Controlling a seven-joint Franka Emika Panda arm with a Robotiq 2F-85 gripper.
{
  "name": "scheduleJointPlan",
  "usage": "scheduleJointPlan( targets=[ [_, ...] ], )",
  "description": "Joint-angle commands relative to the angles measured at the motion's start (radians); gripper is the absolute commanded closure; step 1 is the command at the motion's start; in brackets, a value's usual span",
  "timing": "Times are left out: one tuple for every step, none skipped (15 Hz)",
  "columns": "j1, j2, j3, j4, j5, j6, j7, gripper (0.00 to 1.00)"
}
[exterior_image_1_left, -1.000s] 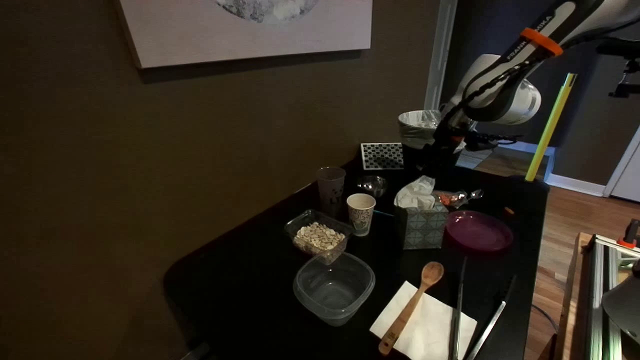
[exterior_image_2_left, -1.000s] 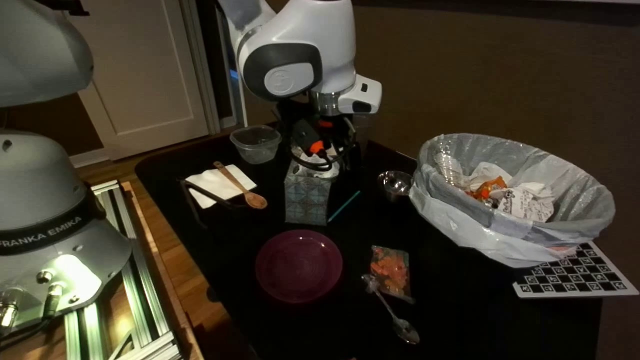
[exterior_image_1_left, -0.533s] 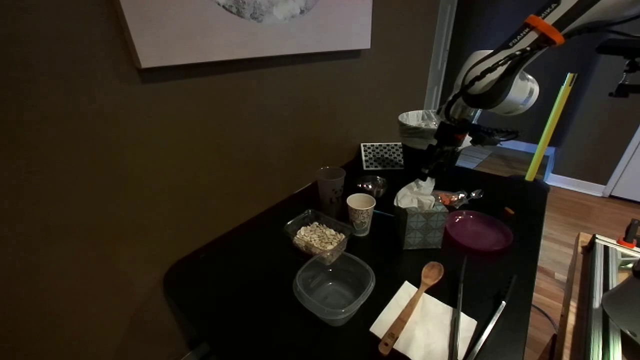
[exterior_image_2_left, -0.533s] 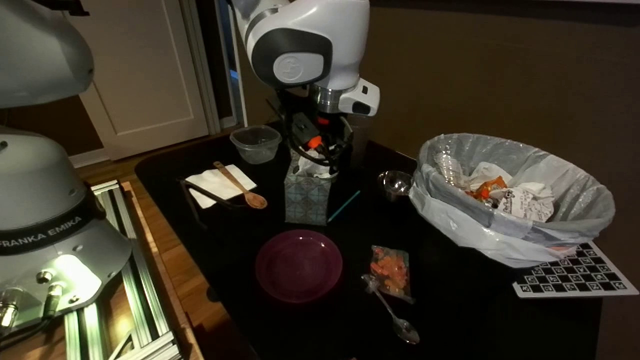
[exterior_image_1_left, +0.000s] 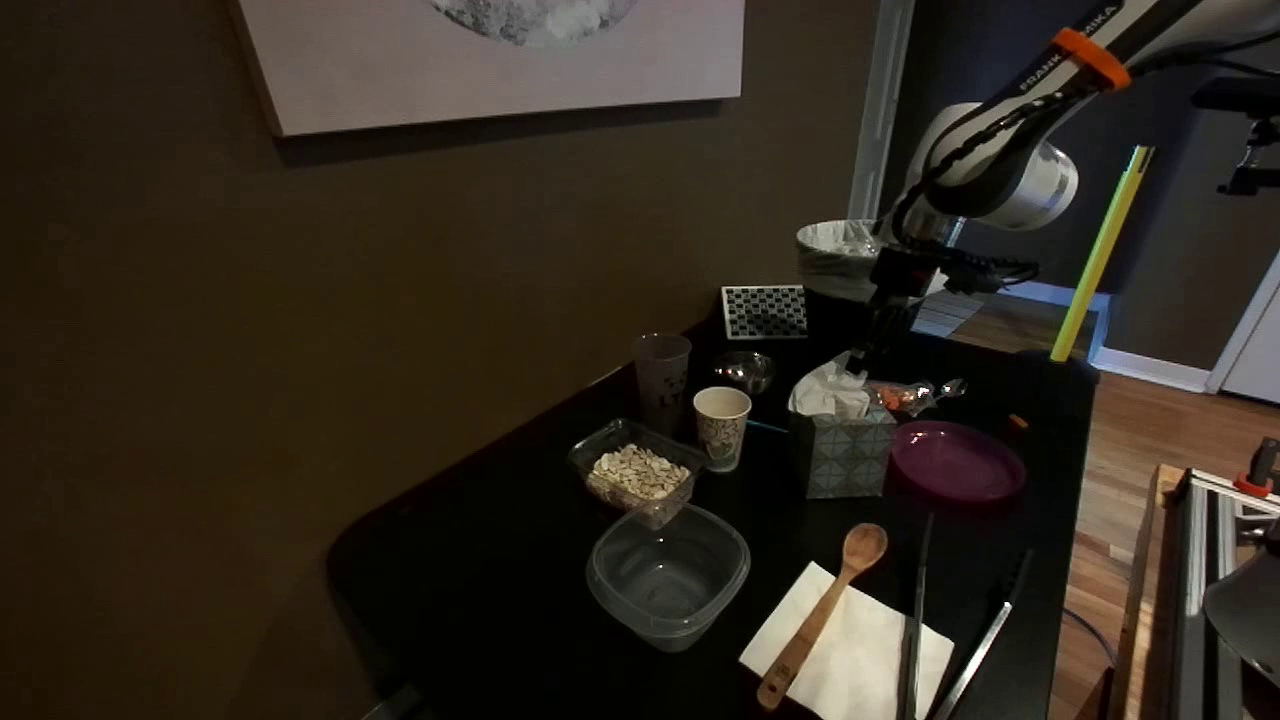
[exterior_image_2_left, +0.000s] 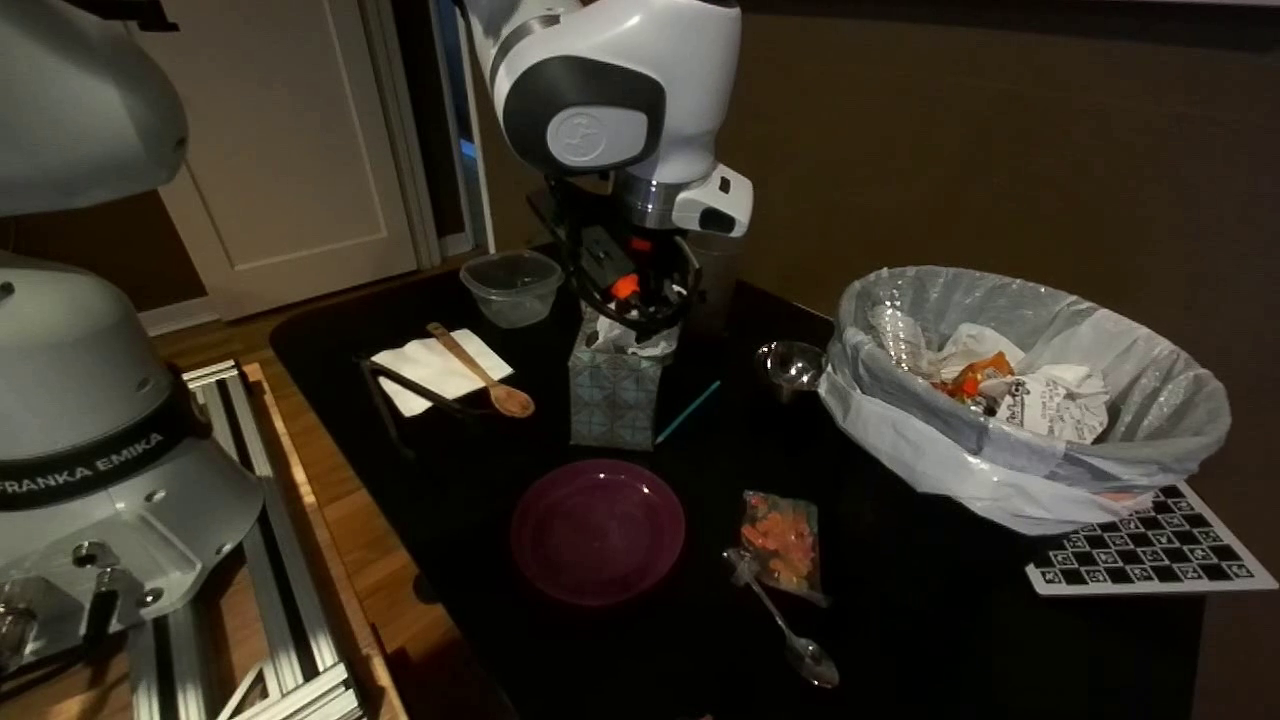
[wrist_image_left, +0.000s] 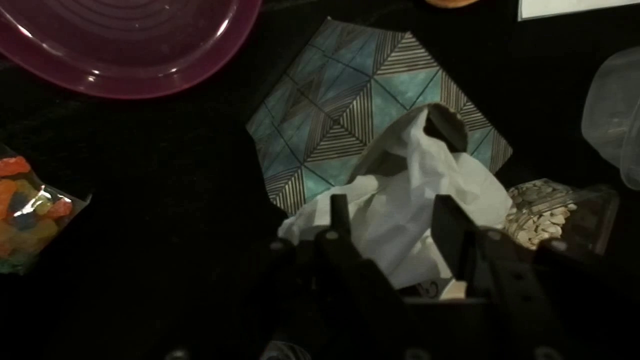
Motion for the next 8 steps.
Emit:
scheduleJointPlan(
  targets=[
    [0.004, 0.008, -0.004, 0.006, -0.003, -0.032, -0.008, 0.83],
    [0.006, 0.008, -0.005, 0.007, -0.003, -0.033, -0.008, 0.92],
    [0.008, 0.008, -0.006, 0.007, -0.003, -0.034, -0.007, 0.98],
    [0.009, 0.008, -0.007, 0.007, -0.003, -0.035, -0.007, 1.0],
    [0.01, 0.01, -0.008, 0.007, -0.003, -0.035, -0.007, 1.0],
    [0.012, 0.012, -0.01, 0.007, -0.003, -0.035, -0.007, 1.0],
    [0.013, 0.014, -0.011, 0.008, -0.002, -0.033, -0.008, 1.0],
    [0.014, 0.016, -0.009, 0.007, -0.003, -0.02, -0.01, 1.0]
  ],
)
